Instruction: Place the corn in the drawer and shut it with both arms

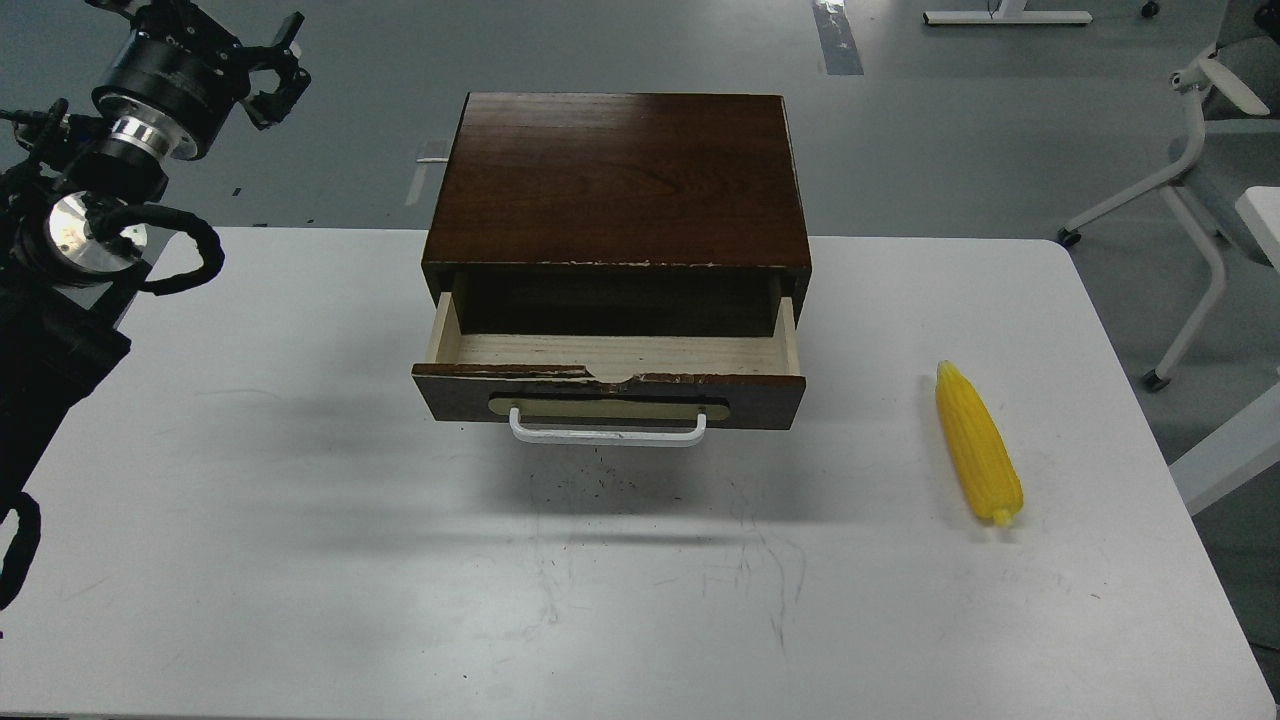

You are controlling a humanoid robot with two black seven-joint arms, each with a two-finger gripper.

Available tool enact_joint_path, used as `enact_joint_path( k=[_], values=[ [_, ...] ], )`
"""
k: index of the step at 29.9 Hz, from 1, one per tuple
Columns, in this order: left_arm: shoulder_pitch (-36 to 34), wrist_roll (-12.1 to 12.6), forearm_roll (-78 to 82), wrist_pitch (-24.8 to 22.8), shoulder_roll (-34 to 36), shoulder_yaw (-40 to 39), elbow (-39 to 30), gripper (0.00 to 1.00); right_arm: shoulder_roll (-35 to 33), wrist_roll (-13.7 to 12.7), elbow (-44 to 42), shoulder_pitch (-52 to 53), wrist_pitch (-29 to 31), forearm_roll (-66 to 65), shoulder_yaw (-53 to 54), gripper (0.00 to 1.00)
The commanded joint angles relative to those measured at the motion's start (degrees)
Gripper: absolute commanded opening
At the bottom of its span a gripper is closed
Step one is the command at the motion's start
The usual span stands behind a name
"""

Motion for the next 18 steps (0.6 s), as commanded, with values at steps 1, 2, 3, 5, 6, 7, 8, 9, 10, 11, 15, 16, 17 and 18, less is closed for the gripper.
enact_joint_path(
  k=[1, 2, 3, 5, 6, 7, 8, 9, 10, 11, 15, 16, 17, 18],
  values=[
    [0.11, 0.19, 0.24, 0.0, 0.29, 0.5, 0.11, 0.99, 0.2, -0.01, 0.52, 3.21, 0.0, -9.53, -2.65, 1.0],
    [0.46, 0.2, 0.33, 0.0, 0.46, 0.5, 0.02, 0.99, 0.11, -0.01, 1.04, 4.35, 0.0, -13.37, -4.31, 1.0],
    [0.64, 0.28, 0.41, 0.0, 0.55, 0.5, 0.02, 0.99, 0.11, -0.1, 1.48, 5.05, 0.0, -15.76, -5.19, 1.0],
    [1.42, 0.37, 0.59, 0.0, 1.16, 0.58, 0.02, 0.99, 0.2, -0.19, 4.02, 8.91, 0.0, -24.97, -10.01, 1.0],
    [2.21, 0.37, 0.68, 0.0, 1.52, 0.58, 0.02, 0.99, 0.2, -0.28, 6.21, 10.41, 0.0, -29.89, -13.08, 1.0],
    [2.22, 0.37, 0.68, 0.0, 1.52, 0.58, 0.02, 0.99, 0.2, -0.28, 6.23, 10.42, 0.0, -29.94, -13.11, 1.0],
    [2.57, 0.46, 0.68, 0.0, 1.69, 0.67, -0.07, 0.99, -0.06, -0.28, 9.28, 11.64, 0.0, -35.16, -16.25, 1.0],
    [2.74, 0.55, 0.85, 0.0, 1.7, 0.67, -0.07, 0.99, -0.24, -0.28, 10.96, 12.17, 0.0, -37.91, -17.76, 0.99],
    [2.92, 0.55, 1.55, 0.0, 1.7, 0.93, -0.07, 0.99, -0.33, -0.28, 14.2, 13.05, 0.0, -43.33, -20.21, 0.98],
    [3.1, 0.37, 2.6, 0.0, 1.78, 1.28, -0.07, 0.99, -0.85, -0.37, 17.1, 13.84, 0.0, -48.69, -22.49, 0.97],
    [3.27, 0.37, 3.93, 0.0, 1.96, 1.46, -0.07, 0.99, -2.52, -1.68, 25.2, 14.11, 0.0, -59.71, -26.47, 0.98],
    [3.45, 0.28, 3.93, 0.0, 2.31, 1.38, -0.07, 0.99, -2.7, -4.29, 28.09, 13.77, 0.0, -62.69, -27.86, 0.98],
    [3.45, 0.37, 3.93, 0.0, 2.49, 1.38, -0.07, 0.99, -2.96, -6.15, 29.68, 13.59, 0.0, -63.5, -28.66, 0.98],
    [3.54, 0.28, 3.93, 0.0, 2.57, 1.38, -0.16, 0.99, -4.27, -9.73, 32.57, 13.15, 0.0, -64.21, -30.06, 0.98]
  ],
)
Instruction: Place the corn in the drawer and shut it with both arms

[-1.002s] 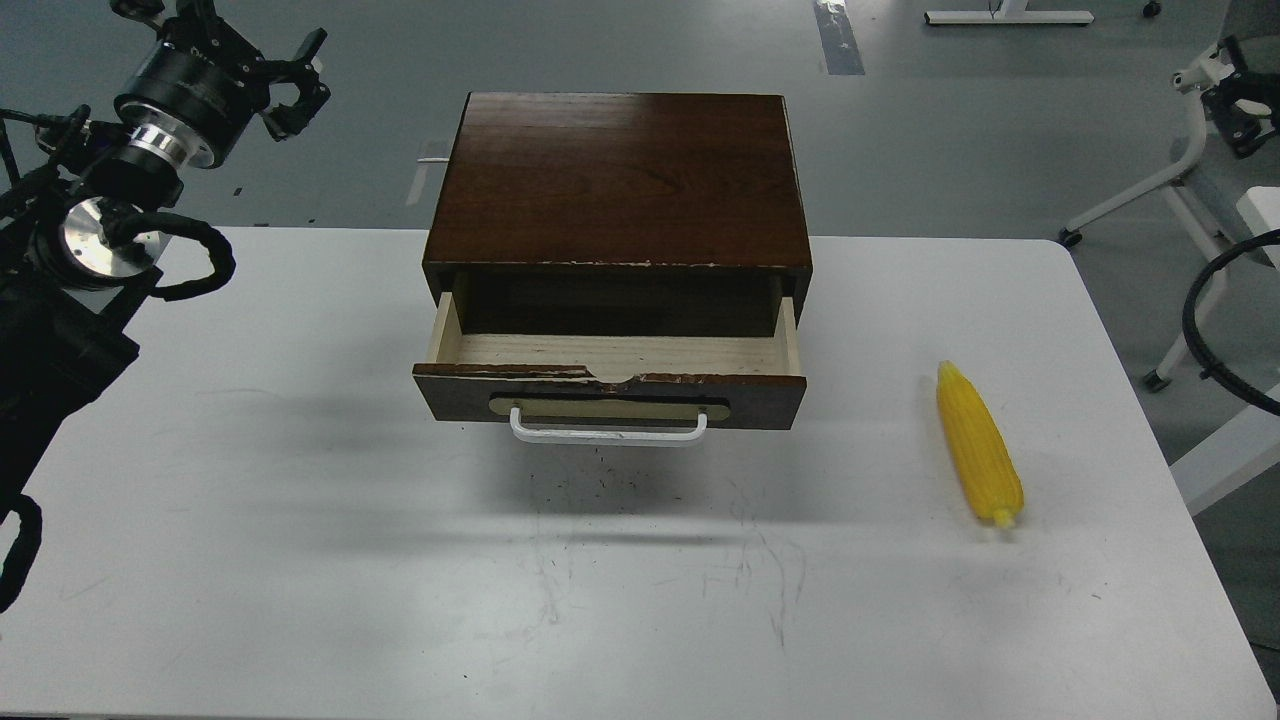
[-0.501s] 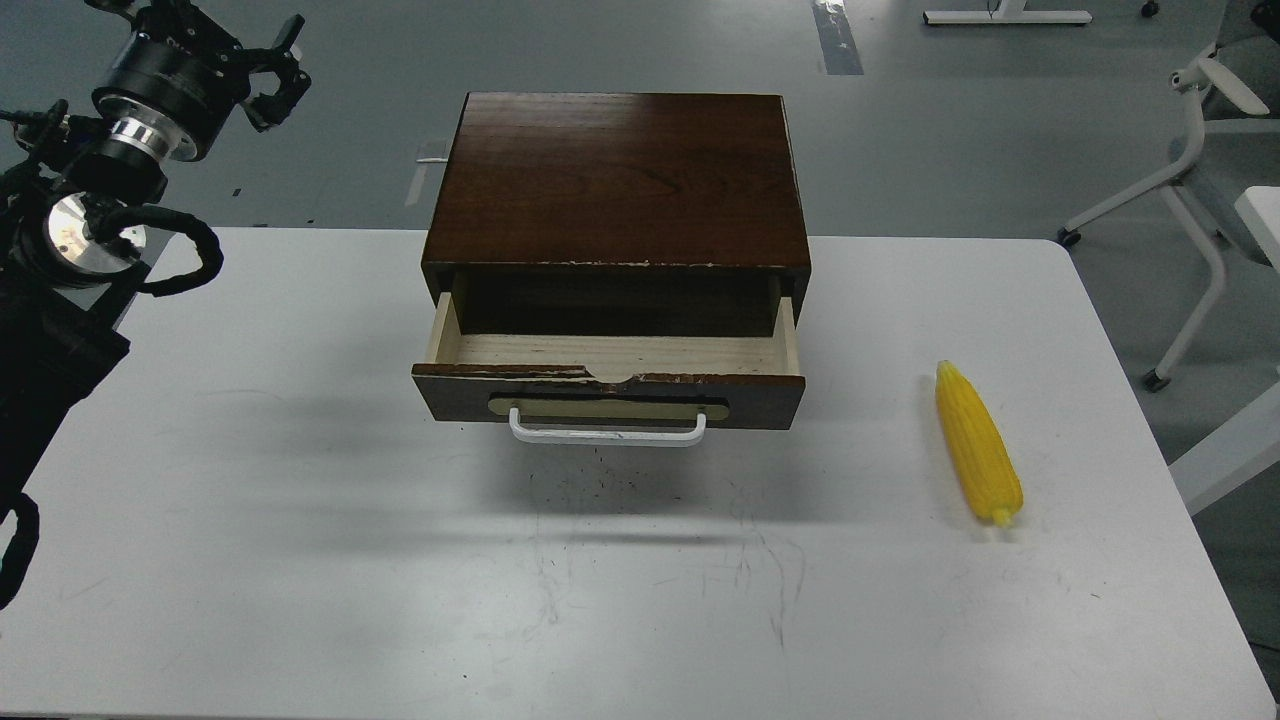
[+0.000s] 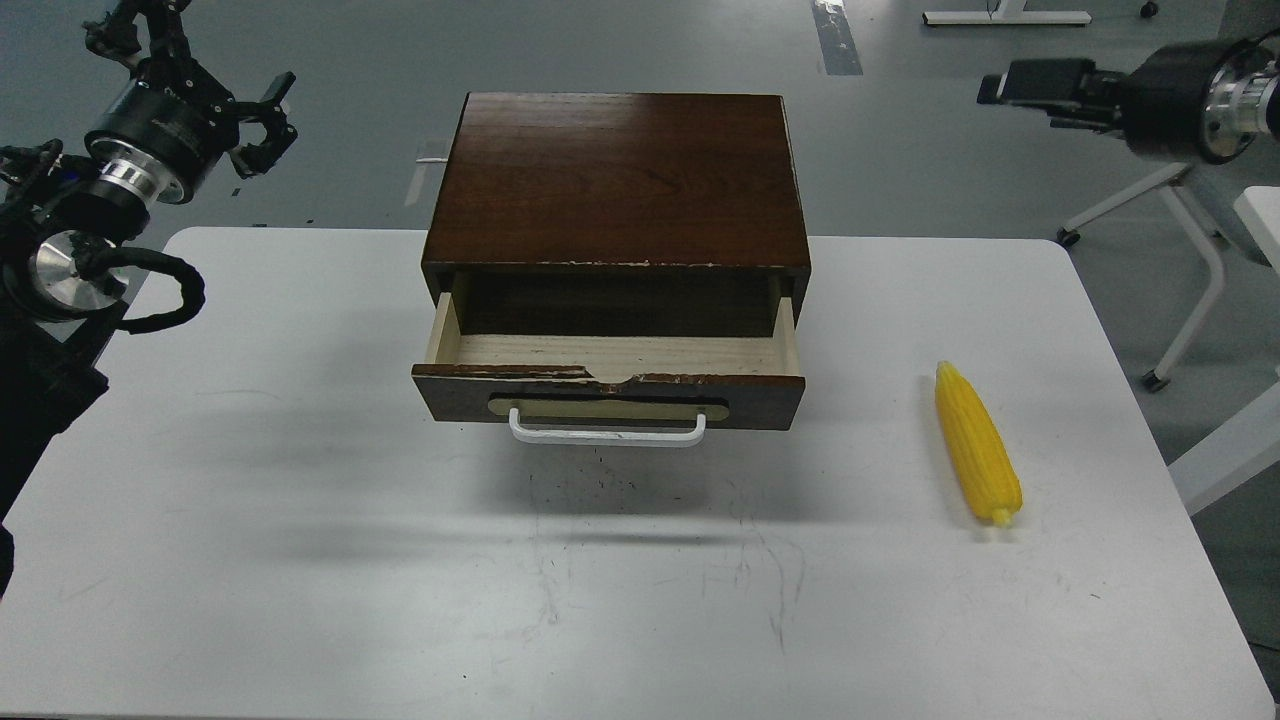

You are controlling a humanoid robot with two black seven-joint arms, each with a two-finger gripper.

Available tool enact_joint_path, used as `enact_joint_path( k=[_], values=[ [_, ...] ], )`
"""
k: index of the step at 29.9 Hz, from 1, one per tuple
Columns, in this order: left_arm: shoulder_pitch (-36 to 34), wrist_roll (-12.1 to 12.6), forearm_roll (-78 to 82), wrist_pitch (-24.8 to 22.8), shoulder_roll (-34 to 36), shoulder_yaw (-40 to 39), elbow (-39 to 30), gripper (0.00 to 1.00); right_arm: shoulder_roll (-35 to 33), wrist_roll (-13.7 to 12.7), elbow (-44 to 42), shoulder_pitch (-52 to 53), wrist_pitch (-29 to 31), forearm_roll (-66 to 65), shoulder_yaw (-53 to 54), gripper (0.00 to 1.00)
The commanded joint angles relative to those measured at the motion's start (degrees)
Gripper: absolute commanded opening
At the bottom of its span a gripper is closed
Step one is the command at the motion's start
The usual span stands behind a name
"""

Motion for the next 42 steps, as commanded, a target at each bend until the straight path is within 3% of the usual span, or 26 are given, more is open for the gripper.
enact_joint_path(
  k=[1, 8, 19, 27, 39, 42],
  values=[
    [0.19, -0.26, 0.09, 0.0, 0.51, -0.01, -0.07, 0.99, -2.61, -9.02, 8.78, -1.51, -0.03, -4.09, -4.22, 0.98],
    [0.28, -0.53, 0.0, 0.0, 1.21, -0.01, -0.07, 0.99, -2.88, -12.65, 14.17, -9.24, -0.03, -4.7, -5.46, 0.98],
    [0.99, -0.53, 0.0, 0.0, 1.39, -0.01, -0.07, 0.99, -2.35, -12.74, 10.13, -12.76, -0.08, -4.09, -5.81, 0.93],
    [1.78, -0.7, 0.0, 0.0, 1.12, -0.01, -0.07, 0.99, 8.71, -11.95, -2.17, -16.28, -0.03, -3.74, -5.64, 0.94],
    [3.18, -0.7, 0.0, 0.0, 1.3, -0.01, 0.02, 0.99, 11.0, -12.65, -2.79, -17.95, -0.03, -1.98, -6.69, 0.95],
    [3.53, -0.62, 0.0, 0.0, 1.3, -0.01, 0.02, 0.99, 13.03, -12.74, -6.22, -18.21, -0.03, -1.71, -6.78, 0.95]
  ],
)
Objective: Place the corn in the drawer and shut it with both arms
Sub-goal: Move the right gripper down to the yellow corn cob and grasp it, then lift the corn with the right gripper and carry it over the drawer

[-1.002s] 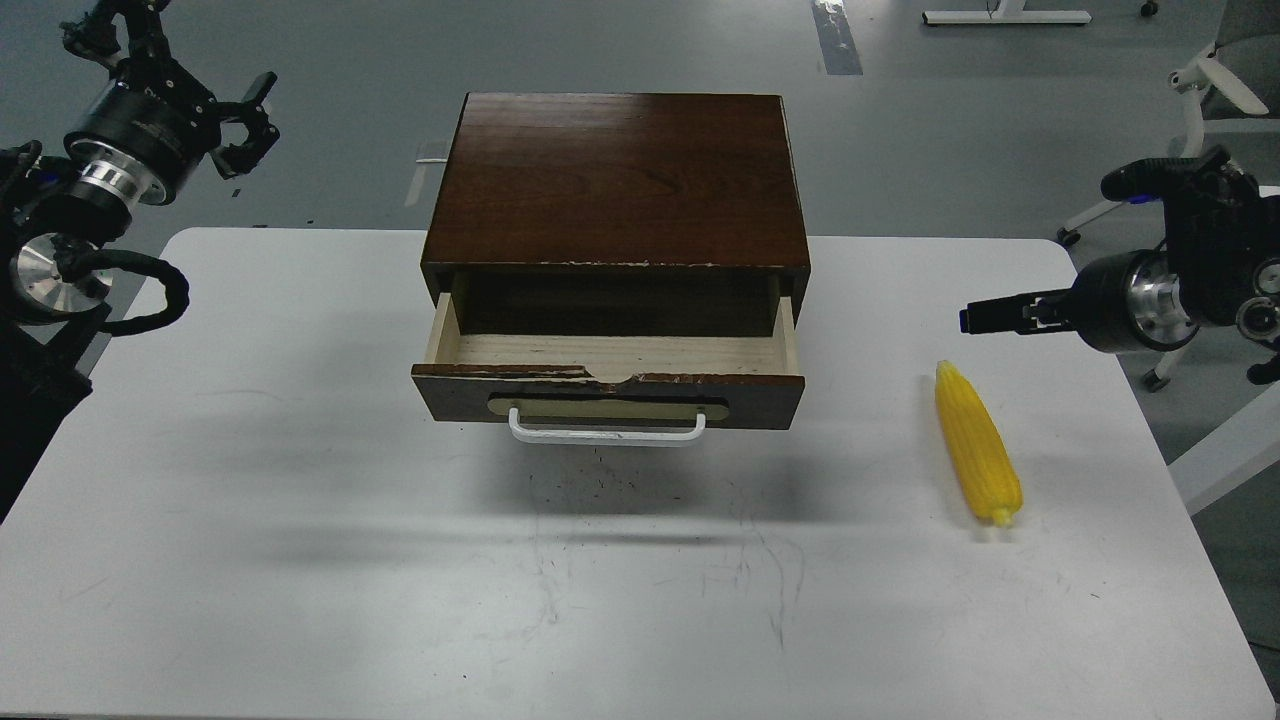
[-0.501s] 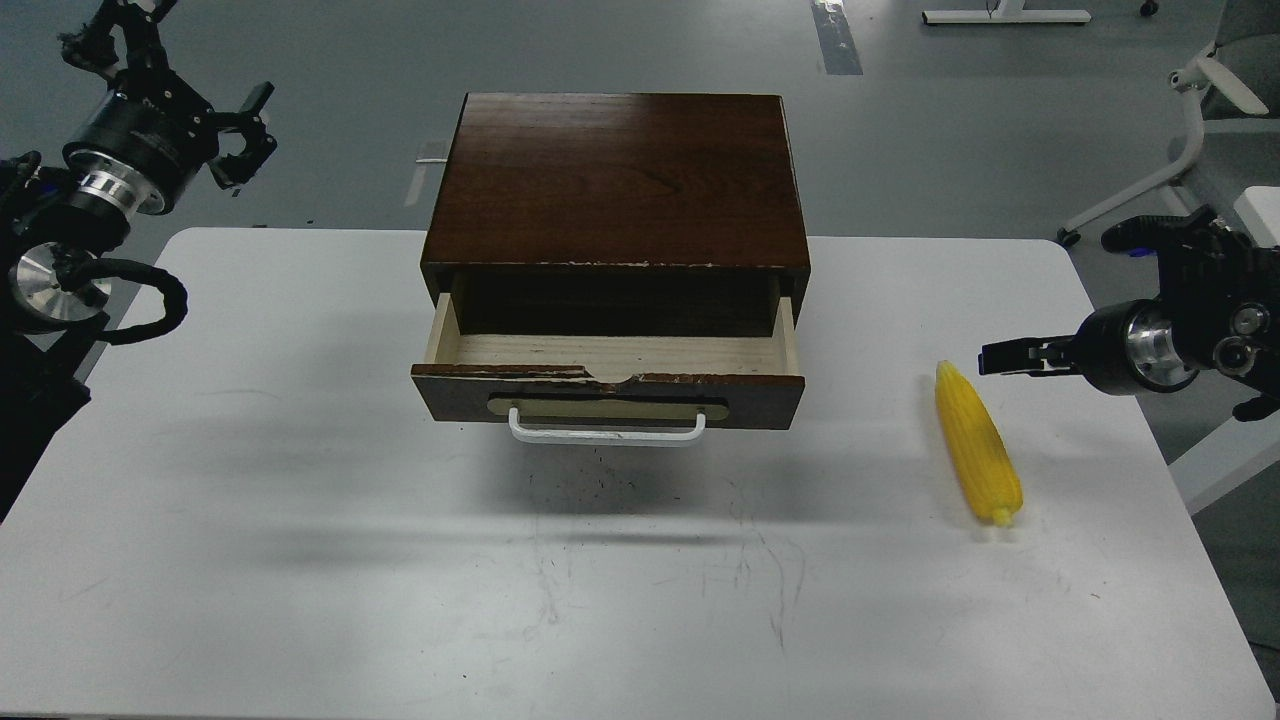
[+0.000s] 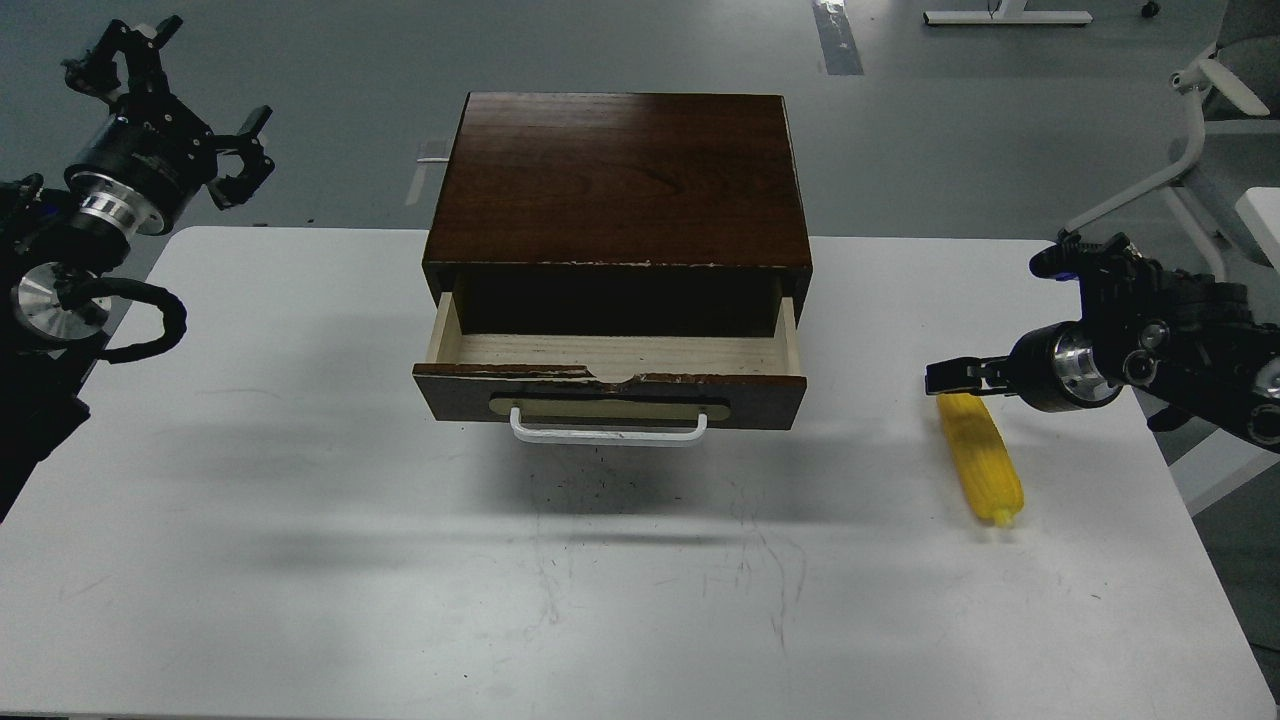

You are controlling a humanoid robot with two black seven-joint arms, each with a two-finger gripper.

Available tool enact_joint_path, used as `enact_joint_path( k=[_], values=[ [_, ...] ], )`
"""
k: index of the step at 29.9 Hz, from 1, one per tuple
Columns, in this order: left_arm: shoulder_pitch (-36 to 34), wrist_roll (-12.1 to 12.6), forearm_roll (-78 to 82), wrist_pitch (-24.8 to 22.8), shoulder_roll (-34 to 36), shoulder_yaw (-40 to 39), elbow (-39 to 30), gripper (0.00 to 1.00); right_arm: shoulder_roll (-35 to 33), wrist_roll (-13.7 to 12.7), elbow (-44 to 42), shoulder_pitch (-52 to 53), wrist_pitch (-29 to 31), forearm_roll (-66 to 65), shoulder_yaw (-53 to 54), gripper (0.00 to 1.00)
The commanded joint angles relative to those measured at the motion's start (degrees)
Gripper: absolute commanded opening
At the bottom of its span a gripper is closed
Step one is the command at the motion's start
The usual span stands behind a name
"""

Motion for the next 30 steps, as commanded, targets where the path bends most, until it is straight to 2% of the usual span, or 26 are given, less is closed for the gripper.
enact_joint_path(
  k=[1, 7, 11, 14, 15, 17, 20, 22, 30],
  values=[
    [0.36, 0.11, 0.04, 0.0, 0.1, 0.05, 0.0, 0.99, 2.53, -0.17, -4.27, -0.58, 0.0, 0.18, -0.09, 0.94],
    [0.36, 0.19, 0.04, 0.0, 0.37, 0.05, 0.09, 0.99, 4.04, 0.01, -4.47, -1.46, 0.0, 0.53, -0.18, 0.9],
    [0.44, 0.19, 0.04, 0.0, 0.37, 0.05, 0.17, 0.99, 5.09, 0.01, -4.56, -1.46, 0.0, 0.53, -0.26, 0.78],
    [0.44, 0.19, 0.04, 0.0, 0.28, 0.05, 0.17, 0.99, 5.09, 0.18, -4.56, -1.46, 0.0, 0.53, -0.27, 0.73],
    [0.44, 0.19, 0.04, 0.0, 0.28, 0.05, 0.17, 0.99, 5.09, 0.18, -4.56, -1.46, 0.0, 0.53, -0.27, 0.65],
    [0.44, 0.19, 0.04, 0.0, 0.28, -0.04, 0.43, 0.99, 5.09, 0.18, -4.47, -1.46, 0.0, 0.53, -0.27, 0.42],
    [0.44, 0.19, 0.04, 0.0, 0.28, -0.04, 0.79, 0.99, 5.09, 0.09, -4.47, -1.46, 0.0, 0.53, -0.27, 0.32],
    [0.44, 0.19, 0.04, 0.0, 0.28, -0.04, 0.88, 0.99, 5.09, 0.09, -4.47, -1.29, 0.0, 0.44, -0.27, 0.21],
    [-0.17, 0.28, 0.04, 0.0, 0.28, -0.04, 0.88, 0.99, 4.39, 0.09, -5.44, 3.35, 0.0, 0.26, 0.0, 0.12]
  ],
)
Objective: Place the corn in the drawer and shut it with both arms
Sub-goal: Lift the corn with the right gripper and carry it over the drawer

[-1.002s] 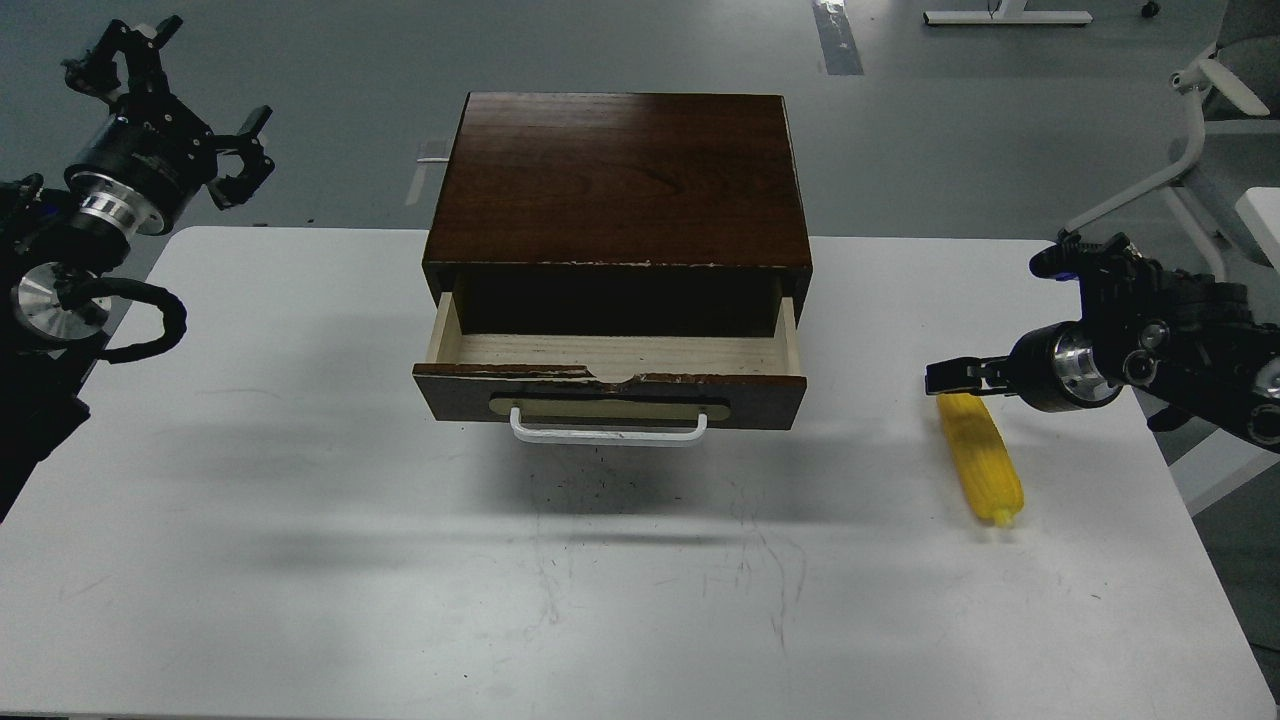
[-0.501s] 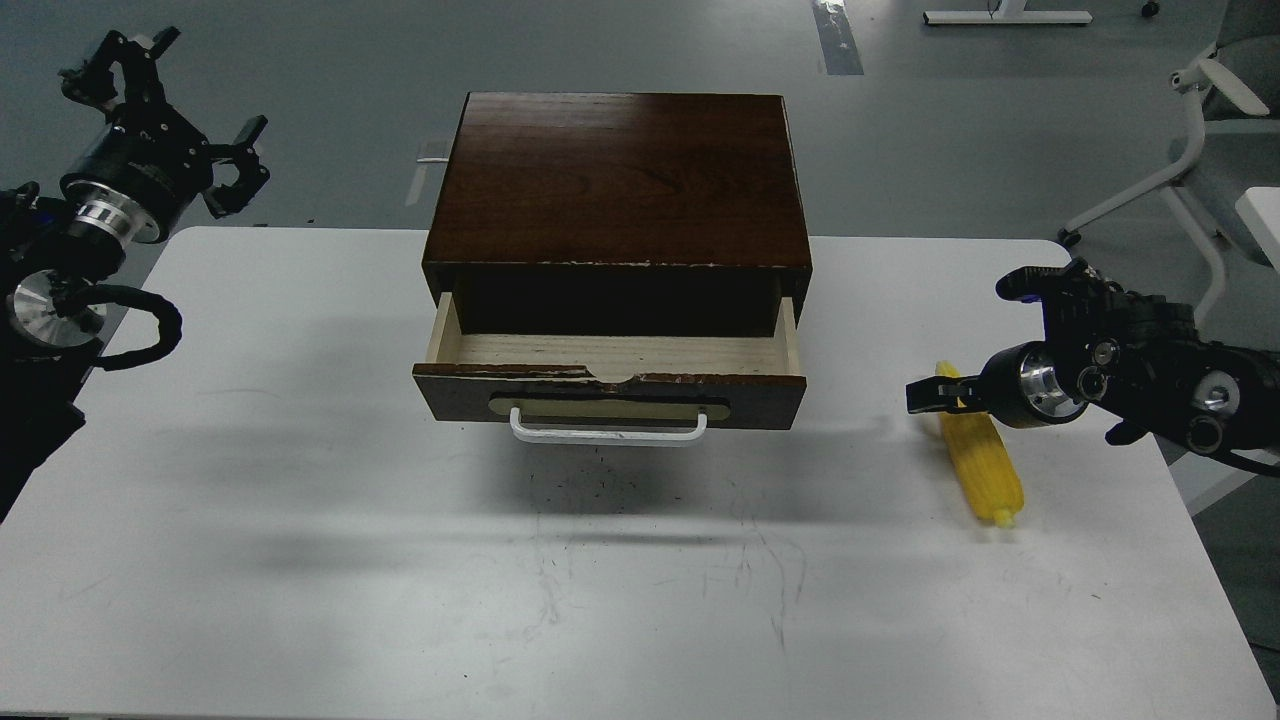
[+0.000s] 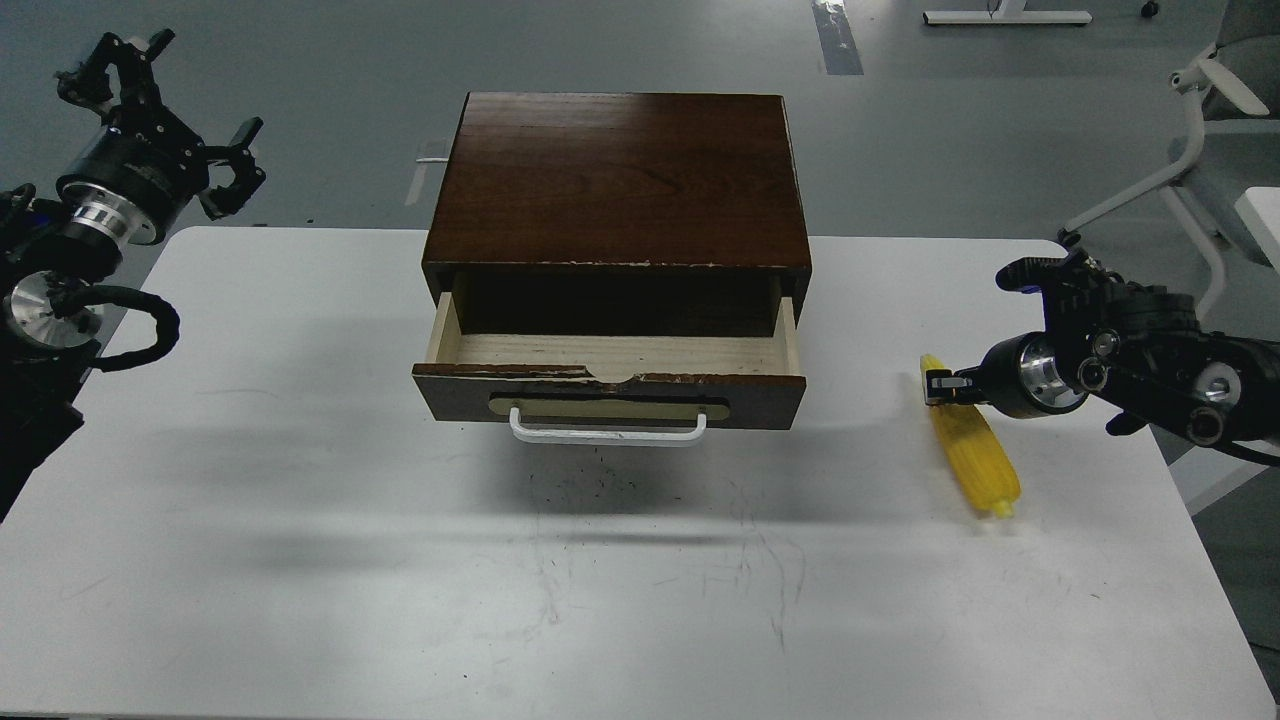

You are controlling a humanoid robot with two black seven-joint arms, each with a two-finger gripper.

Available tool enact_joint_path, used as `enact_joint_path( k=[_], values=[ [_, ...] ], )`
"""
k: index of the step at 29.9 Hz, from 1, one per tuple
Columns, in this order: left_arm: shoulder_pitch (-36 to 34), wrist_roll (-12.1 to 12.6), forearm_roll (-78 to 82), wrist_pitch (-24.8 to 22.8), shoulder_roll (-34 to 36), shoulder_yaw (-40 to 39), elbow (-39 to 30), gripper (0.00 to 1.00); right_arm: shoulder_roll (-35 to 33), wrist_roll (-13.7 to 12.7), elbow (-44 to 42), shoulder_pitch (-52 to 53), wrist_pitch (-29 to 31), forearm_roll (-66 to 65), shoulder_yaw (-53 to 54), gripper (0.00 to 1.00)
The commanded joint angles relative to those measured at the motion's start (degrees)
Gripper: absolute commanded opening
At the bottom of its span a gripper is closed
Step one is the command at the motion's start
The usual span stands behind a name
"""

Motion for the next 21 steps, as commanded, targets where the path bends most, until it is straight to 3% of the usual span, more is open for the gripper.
enact_joint_path(
  k=[1, 9, 16, 21],
  values=[
    [-0.55, 0.0, 0.0, 0.0, 0.0, -0.03, 0.0, 0.99, -1.02, 0.19, -0.25, 4.97, 0.0, 0.18, 0.88, 0.09],
    [-0.64, 0.27, 0.0, 0.0, 0.09, -0.03, 0.0, 0.99, -7.01, 0.8, 0.1, 18.86, 0.0, -0.17, 1.68, 0.04],
    [-0.82, 0.36, 0.0, 0.0, 0.61, -0.03, 0.0, 0.99, -6.04, 2.65, 1.94, 29.33, 0.0, -0.26, 2.2, 0.01],
    [-0.82, 0.44, 0.0, 0.0, 2.11, 0.06, -0.09, 0.99, -1.74, 4.41, 8.97, 34.34, 0.0, -0.78, 2.03, 0.01]
  ],
)
